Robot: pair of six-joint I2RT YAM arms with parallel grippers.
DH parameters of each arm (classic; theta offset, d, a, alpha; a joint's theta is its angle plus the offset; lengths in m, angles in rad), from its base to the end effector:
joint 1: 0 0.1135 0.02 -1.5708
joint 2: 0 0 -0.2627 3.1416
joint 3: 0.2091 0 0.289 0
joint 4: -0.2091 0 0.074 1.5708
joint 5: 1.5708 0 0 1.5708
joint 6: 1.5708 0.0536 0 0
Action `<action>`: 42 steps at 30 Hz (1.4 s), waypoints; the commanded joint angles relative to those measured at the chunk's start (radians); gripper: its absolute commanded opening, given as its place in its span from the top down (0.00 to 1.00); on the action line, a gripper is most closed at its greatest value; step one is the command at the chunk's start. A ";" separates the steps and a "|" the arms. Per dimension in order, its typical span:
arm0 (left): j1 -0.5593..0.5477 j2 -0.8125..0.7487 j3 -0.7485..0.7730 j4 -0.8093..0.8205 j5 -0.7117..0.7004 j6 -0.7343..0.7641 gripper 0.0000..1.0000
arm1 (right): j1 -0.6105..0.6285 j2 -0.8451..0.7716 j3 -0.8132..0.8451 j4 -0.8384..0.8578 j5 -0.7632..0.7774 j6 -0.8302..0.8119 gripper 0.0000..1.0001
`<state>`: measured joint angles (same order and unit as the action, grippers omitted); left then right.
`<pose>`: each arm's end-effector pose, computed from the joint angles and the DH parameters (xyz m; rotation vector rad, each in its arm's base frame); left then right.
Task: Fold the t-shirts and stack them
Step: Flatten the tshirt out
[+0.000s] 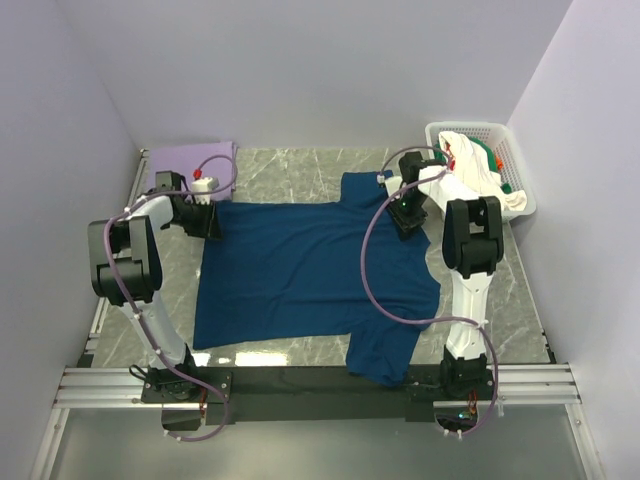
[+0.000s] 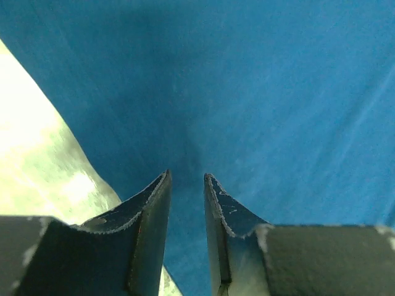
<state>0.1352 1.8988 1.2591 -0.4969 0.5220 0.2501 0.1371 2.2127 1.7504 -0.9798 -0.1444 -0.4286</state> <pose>0.4177 0.0298 0.1323 0.2982 2.5525 -0.5642 0.4679 0.0723 0.1255 -0.8472 2.8652 0.1858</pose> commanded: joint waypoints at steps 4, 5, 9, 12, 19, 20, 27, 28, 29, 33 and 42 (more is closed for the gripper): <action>0.004 -0.061 -0.101 -0.058 -0.082 0.087 0.67 | -0.004 -0.083 -0.133 -0.003 0.009 -0.030 0.63; 0.010 -0.069 -0.130 -0.071 -0.091 0.093 0.67 | -0.004 -0.096 -0.178 -0.006 0.000 -0.047 0.64; 0.023 -0.124 -0.177 -0.114 -0.100 0.129 0.67 | -0.002 -0.156 -0.252 -0.031 -0.053 -0.094 0.64; 0.024 -0.145 -0.159 -0.164 -0.054 0.161 0.67 | -0.005 -0.203 -0.218 -0.080 -0.134 -0.122 0.64; 0.032 -0.130 0.020 -0.186 0.079 0.184 0.59 | -0.091 -0.148 0.099 -0.014 -0.221 0.066 0.56; 0.032 -0.115 0.054 -0.181 0.094 0.178 0.55 | -0.097 -0.130 0.163 -0.001 -0.222 0.086 0.54; 0.032 -0.044 0.151 -0.063 0.084 0.068 0.45 | -0.096 0.072 0.428 0.110 -0.155 0.283 0.41; 0.033 -0.038 0.155 -0.046 0.081 0.058 0.45 | -0.096 0.090 0.446 0.130 -0.147 0.321 0.39; 0.034 -0.024 0.164 -0.026 0.081 0.049 0.44 | -0.094 0.105 0.481 0.144 -0.133 0.336 0.37; 0.032 0.009 0.198 -0.017 0.082 0.026 0.44 | -0.093 0.191 0.558 0.213 -0.138 0.386 0.35; 0.038 0.016 0.172 0.000 0.062 0.043 0.44 | -0.059 0.288 0.592 0.297 -0.045 0.297 0.35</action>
<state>0.1654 1.9224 1.4139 -0.5228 0.5785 0.2928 0.0479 2.4802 2.2776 -0.7425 -0.2432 -0.0853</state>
